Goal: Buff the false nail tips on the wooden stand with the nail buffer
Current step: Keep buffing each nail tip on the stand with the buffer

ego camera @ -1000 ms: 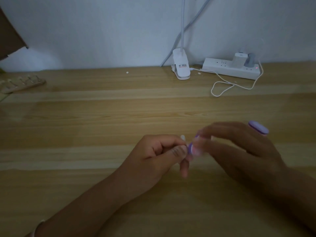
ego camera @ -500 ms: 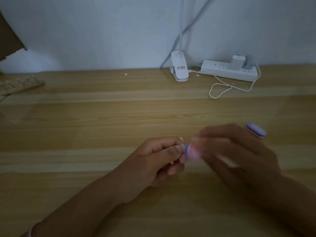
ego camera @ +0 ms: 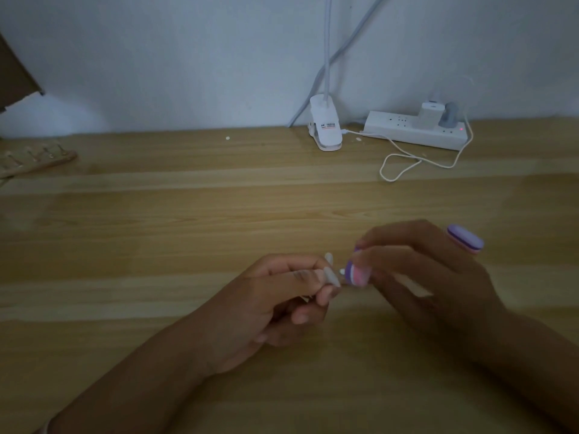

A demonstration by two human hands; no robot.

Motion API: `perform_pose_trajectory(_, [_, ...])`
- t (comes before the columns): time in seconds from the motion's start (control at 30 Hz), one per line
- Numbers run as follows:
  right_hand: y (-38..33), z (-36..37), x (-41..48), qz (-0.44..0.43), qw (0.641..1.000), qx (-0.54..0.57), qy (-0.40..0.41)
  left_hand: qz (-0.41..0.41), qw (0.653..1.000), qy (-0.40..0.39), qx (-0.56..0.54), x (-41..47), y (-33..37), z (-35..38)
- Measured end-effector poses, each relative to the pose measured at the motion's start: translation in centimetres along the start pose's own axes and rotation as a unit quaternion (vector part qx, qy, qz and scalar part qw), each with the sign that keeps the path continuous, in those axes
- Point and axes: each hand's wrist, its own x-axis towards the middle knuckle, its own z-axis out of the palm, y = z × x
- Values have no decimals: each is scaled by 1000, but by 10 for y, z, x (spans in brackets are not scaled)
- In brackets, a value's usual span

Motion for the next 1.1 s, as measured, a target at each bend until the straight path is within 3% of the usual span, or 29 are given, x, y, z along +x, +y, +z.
perform_pose_trajectory(0.1, [-6,2,1,12,999,16,32,2,1000,5,6,1,-1,1])
perform_pose_trajectory(0.2, [-16,9,-6,-31,998,53,0,1,1000,11,7,2,-3,1])
perform_pose_trajectory(0.3, [-3,3,-2,-10,1000,7,-16,0,1000,12,11,2,-2,-1])
perform_pose_trajectory(0.43, [-6,0,2,-7,1000,-3,30,10,1000,17,23,2,-2,2])
perform_pose_trajectory(0.53, [-9,2,-3,-64,998,7,-13,11,1000,11,13,2,-3,3])
perform_pose_trajectory(0.73, [2,-3,1,-47,999,-11,13,10,1000,14,21,1,-2,2])
perform_pose_trajectory(0.83, [-5,-1,-4,-85,996,3,-28,11,1000,1,11,2,-3,2])
perform_pose_trajectory(0.97, [6,-6,1,-36,998,-46,-6,9,1000,-11,6,2,-2,1])
perform_pose_trajectory(1.1, [-5,2,-2,-52,999,14,0,22,999,20,29,4,-6,0])
